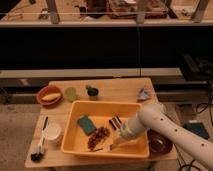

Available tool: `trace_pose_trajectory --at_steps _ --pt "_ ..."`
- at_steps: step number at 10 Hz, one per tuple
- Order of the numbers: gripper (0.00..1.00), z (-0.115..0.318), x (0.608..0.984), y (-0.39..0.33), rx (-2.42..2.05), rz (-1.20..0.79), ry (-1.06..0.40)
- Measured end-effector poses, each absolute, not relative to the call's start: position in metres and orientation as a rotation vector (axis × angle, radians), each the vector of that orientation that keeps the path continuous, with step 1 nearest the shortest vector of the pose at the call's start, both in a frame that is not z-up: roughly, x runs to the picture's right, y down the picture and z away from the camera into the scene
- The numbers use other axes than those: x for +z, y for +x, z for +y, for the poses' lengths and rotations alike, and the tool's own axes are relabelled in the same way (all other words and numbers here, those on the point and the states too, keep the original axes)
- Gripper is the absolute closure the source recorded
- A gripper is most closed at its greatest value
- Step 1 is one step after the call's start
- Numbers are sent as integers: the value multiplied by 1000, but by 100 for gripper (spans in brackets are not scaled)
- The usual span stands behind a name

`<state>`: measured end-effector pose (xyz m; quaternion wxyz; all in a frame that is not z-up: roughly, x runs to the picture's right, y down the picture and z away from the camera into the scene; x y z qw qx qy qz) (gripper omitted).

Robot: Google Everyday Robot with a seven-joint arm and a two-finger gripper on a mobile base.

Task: Place fork in purple bowl

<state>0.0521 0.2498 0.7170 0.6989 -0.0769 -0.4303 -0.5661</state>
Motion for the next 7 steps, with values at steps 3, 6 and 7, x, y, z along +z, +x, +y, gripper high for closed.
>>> trace_pose_trajectory --at_steps 3,6,7 --pt "100 247 716 46 -1262 -961 -162" --pt "100 241 722 73 -1240 -954 -172" --pt "100 238 725 89 -1232 -944 -184"
